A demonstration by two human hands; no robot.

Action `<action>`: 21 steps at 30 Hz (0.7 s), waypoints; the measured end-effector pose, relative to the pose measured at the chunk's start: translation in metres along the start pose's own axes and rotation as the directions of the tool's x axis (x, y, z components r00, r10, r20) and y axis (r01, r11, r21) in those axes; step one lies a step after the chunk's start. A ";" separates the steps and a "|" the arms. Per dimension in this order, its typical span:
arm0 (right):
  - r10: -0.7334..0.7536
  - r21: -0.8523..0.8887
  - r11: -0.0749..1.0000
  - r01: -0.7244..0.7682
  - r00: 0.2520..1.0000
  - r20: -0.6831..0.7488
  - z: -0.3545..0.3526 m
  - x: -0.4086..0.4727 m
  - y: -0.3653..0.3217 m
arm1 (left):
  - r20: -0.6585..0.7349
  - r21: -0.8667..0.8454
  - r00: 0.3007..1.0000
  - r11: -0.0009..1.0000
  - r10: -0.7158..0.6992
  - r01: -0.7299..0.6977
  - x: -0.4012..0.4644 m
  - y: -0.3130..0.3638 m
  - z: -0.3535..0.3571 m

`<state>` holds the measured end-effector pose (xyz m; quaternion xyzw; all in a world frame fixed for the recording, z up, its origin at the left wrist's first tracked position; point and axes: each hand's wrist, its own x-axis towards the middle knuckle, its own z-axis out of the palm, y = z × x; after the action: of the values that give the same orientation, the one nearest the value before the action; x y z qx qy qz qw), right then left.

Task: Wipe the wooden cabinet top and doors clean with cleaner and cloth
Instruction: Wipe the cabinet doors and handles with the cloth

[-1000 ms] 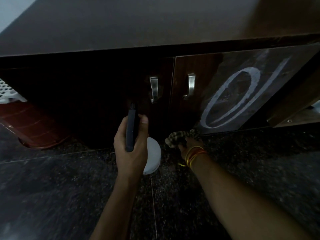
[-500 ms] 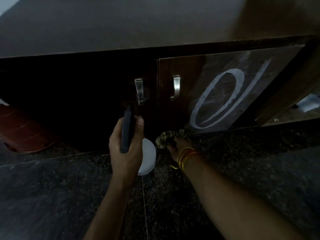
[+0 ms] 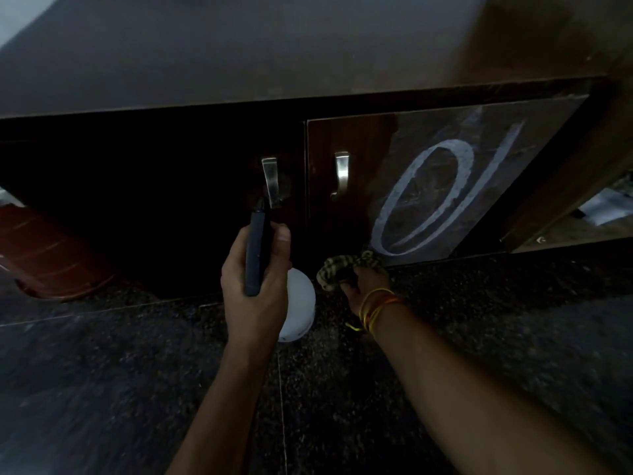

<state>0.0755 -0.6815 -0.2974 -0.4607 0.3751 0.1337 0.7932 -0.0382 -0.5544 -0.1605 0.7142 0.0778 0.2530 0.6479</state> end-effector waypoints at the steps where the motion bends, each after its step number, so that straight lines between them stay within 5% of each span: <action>1: -0.045 0.052 0.998 0.046 0.999 -0.021 0.006 -0.009 -0.002 | 0.006 0.002 1.000 1.000 -0.017 0.017 0.000 0.001 0.001; 4: -0.313 -0.060 0.949 0.309 0.945 -0.095 0.020 -0.030 -0.010 | 0.016 0.015 0.999 0.999 -0.039 0.039 -0.003 0.007 0.007; 9: -0.706 -0.353 0.692 0.630 0.693 -0.147 0.026 -0.060 -0.040 | 0.022 0.018 1.000 1.000 0.010 -0.011 -0.004 0.020 0.017; 14: -0.820 -0.451 0.522 0.724 0.571 -0.033 0.014 -0.073 -0.044 | 0.021 0.018 0.998 0.998 0.059 -0.060 -0.005 0.029 0.022; 18: -0.818 -0.531 0.490 0.691 0.575 -0.007 0.008 -0.080 -0.050 | 0.022 0.008 0.998 0.998 0.062 -0.063 -0.006 0.030 0.021; 21: -0.872 -0.517 0.413 0.750 0.489 0.013 0.021 -0.097 -0.066 | 0.015 0.011 0.998 0.998 0.056 -0.056 -0.006 0.031 0.023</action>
<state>0.0561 -0.6869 -0.1803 -0.7693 0.1587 -0.2482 0.5669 -0.0392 -0.5816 -0.1328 0.7217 0.0543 0.2654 0.6370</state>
